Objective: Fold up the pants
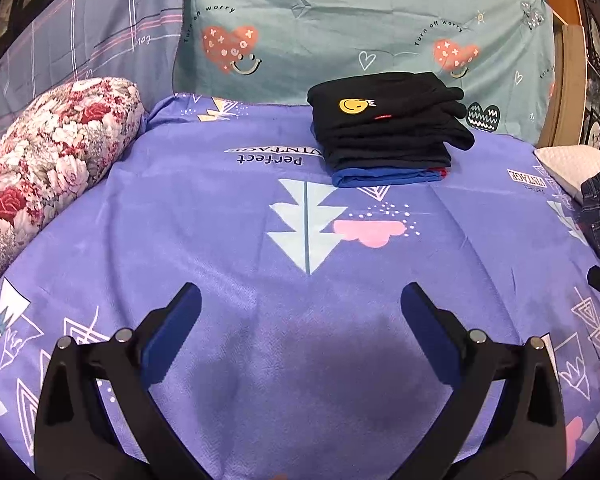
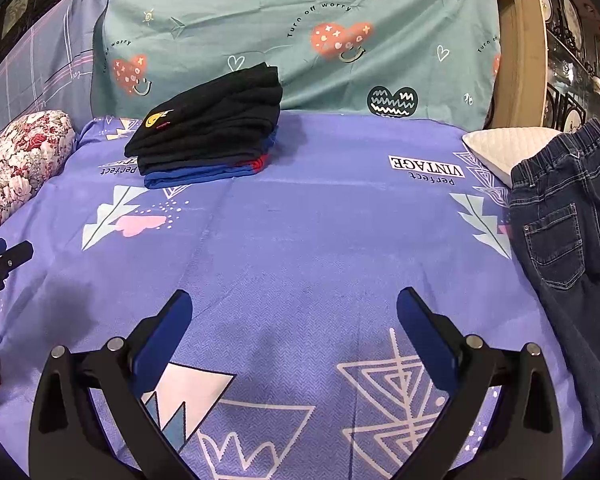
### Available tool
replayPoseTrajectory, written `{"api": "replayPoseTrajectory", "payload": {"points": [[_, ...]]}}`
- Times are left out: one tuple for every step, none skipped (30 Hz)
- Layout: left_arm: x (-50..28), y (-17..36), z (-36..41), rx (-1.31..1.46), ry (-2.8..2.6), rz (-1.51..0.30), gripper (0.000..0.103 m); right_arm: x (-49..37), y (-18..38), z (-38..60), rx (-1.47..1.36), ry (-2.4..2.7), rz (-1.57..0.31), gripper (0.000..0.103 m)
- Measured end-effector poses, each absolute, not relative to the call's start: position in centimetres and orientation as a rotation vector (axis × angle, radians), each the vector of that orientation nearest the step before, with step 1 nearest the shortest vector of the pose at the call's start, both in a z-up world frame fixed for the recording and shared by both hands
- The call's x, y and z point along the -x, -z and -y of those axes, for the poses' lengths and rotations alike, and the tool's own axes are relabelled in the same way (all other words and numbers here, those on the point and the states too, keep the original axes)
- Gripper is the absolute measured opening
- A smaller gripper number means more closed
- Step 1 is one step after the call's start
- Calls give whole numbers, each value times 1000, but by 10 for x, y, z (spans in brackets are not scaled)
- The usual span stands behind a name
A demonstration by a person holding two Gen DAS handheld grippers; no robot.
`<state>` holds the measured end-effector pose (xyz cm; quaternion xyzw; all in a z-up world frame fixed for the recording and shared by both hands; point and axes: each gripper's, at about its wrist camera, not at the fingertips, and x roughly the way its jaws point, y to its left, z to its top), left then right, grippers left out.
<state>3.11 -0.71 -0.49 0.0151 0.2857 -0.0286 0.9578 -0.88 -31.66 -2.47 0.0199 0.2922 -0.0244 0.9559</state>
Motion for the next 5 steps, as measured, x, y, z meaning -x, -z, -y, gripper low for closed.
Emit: {"api": "replayPoseTrajectory", "payload": {"points": [[-29,4,9,-40,53,-573,101,9,25,317,-43,50,-595,102],[-28,4,10,-47,56,-568,101,8,25,318,-46,50,-597,102],[-28,4,11,-50,56,-567,101,8,25,318,-49,51,-599,102],[-28,4,11,-52,54,-569,101,8,25,318,-51,52,-600,102],[-29,4,10,-52,50,-574,101,8,26,319,-53,52,-601,102]]}}
